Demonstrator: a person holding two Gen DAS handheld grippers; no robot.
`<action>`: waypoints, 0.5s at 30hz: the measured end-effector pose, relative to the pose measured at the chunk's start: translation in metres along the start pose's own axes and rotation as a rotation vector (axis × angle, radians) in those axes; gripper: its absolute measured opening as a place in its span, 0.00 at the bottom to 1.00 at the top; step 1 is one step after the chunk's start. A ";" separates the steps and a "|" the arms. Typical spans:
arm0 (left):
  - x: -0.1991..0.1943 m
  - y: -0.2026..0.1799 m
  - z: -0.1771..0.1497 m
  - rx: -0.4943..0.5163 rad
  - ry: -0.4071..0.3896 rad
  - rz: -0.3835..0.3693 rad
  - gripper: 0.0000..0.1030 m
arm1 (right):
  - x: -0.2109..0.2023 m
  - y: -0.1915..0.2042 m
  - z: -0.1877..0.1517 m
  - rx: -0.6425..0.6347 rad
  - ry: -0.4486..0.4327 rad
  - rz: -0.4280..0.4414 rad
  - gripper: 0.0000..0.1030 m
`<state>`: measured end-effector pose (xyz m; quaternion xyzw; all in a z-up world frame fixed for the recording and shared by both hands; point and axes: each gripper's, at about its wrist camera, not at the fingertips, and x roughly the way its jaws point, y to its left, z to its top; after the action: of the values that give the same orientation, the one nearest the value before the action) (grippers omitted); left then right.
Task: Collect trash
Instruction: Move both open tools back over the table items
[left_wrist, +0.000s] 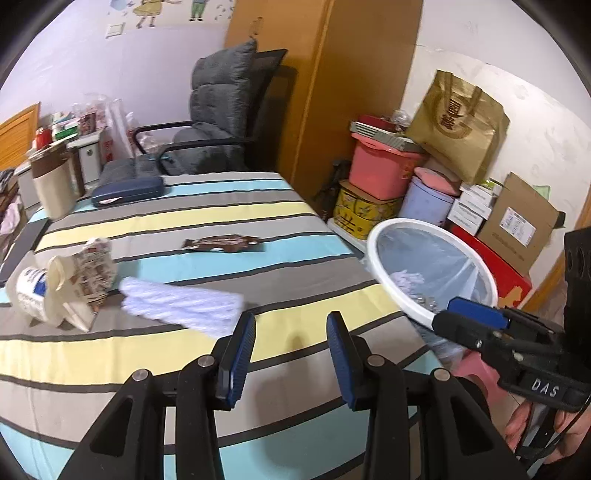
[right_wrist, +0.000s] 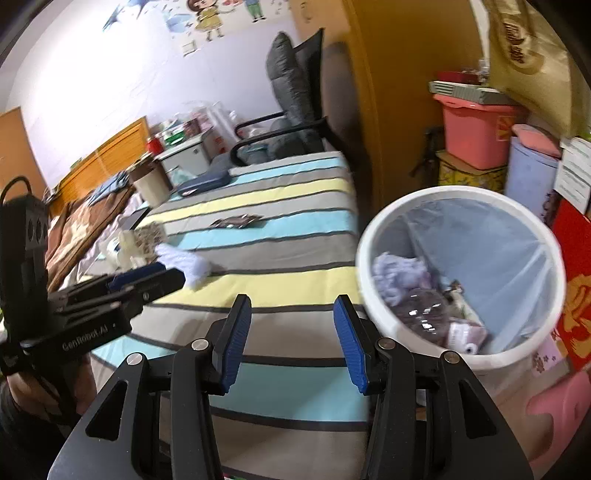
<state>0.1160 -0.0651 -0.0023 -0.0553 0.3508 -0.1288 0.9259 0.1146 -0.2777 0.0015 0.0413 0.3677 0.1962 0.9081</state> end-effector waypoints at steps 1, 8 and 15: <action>-0.001 0.003 -0.001 -0.005 0.001 0.005 0.39 | 0.002 0.003 -0.001 -0.006 0.005 0.009 0.47; -0.008 0.033 -0.013 -0.041 0.013 0.052 0.39 | 0.016 0.017 -0.002 -0.024 0.054 0.064 0.47; -0.017 0.062 -0.020 -0.073 0.012 0.112 0.39 | 0.033 0.037 0.002 -0.090 0.097 0.099 0.47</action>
<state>0.1027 -0.0012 -0.0187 -0.0685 0.3633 -0.0642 0.9269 0.1251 -0.2310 -0.0105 0.0091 0.3995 0.2590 0.8793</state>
